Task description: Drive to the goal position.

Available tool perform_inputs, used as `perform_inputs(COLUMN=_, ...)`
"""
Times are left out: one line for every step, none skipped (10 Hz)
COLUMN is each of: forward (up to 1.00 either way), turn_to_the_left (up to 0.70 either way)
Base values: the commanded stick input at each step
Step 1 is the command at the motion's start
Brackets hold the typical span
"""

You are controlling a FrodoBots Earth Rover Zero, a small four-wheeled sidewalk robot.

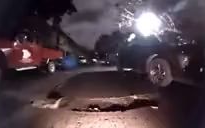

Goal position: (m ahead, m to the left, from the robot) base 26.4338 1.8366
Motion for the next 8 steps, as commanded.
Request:
perform_inputs(forward=0.30, turn_to_the_left=0.00)
perform_inputs(forward=0.30, turn_to_the_left=0.00)
perform_inputs(forward=0.30, turn_to_the_left=0.00)
perform_inputs(forward=0.30, turn_to_the_left=0.00)
perform_inputs(forward=0.30, turn_to_the_left=0.00)
perform_inputs(forward=0.30, turn_to_the_left=0.00)
perform_inputs(forward=0.30, turn_to_the_left=0.00)
perform_inputs(forward=0.30, turn_to_the_left=0.00)
